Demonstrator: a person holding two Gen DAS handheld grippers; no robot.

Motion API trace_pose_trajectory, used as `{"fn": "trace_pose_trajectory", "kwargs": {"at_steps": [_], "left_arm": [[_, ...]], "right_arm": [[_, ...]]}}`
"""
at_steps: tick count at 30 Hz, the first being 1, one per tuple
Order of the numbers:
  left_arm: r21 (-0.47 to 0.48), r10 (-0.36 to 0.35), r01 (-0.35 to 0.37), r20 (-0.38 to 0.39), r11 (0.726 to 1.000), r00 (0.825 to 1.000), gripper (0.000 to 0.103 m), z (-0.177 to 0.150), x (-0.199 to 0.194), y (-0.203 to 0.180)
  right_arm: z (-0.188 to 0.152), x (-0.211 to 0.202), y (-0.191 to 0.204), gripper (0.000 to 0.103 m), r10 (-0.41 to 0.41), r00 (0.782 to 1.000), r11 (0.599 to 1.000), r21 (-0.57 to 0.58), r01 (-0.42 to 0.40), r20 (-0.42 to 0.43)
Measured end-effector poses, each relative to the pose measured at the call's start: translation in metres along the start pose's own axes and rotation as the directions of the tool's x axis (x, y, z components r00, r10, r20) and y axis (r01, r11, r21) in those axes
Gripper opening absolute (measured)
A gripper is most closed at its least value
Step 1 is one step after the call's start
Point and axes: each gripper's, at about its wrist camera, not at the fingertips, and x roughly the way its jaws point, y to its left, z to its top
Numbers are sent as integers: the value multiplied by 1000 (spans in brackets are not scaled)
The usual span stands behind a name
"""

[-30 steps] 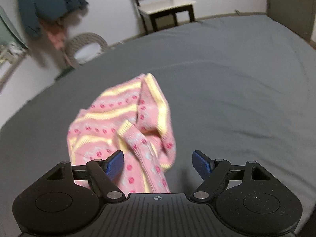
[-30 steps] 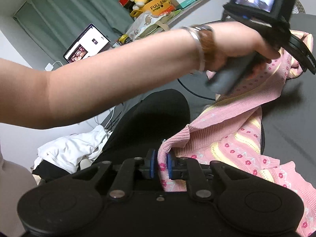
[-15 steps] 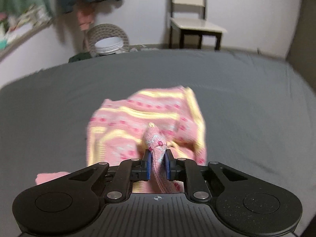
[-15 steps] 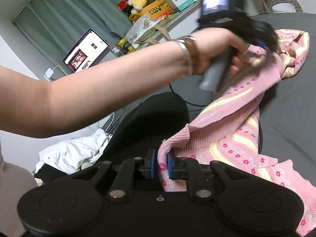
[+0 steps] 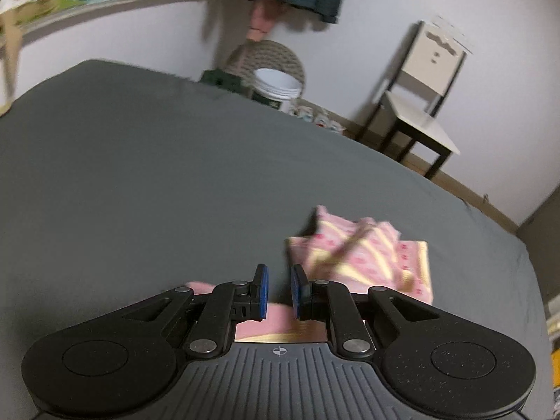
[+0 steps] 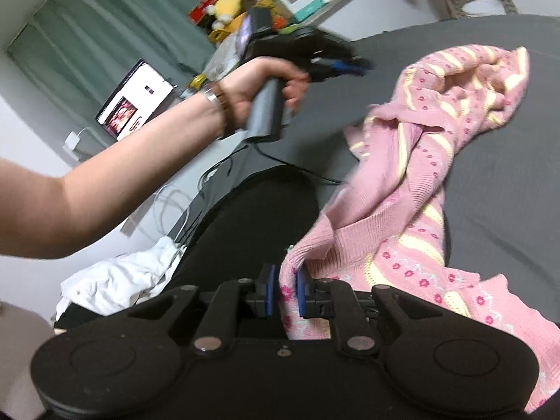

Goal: Fold clothes

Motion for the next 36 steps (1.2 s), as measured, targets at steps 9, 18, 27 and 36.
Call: {"fn": "trace_pose_trajectory", "kwargs": {"at_steps": [9, 18, 27, 36], "left_arm": [[-58, -192, 188, -58, 980, 980, 35, -20, 15, -4], [-89, -146, 139, -85, 986, 986, 65, -30, 59, -21], [377, -177, 186, -58, 907, 982, 44, -69, 45, -96], [342, -134, 118, 22, 932, 991, 45, -60, 43, -94]], "right_arm": [[2, 9, 1, 14, -18, 999, 1000, -2, 18, -37], [2, 9, 3, 14, -31, 999, 999, -10, 31, -42], [2, 11, 2, 14, -23, 998, 1000, 1, 23, -56], [2, 12, 0, 14, -15, 998, 1000, 2, 15, -65]]}}
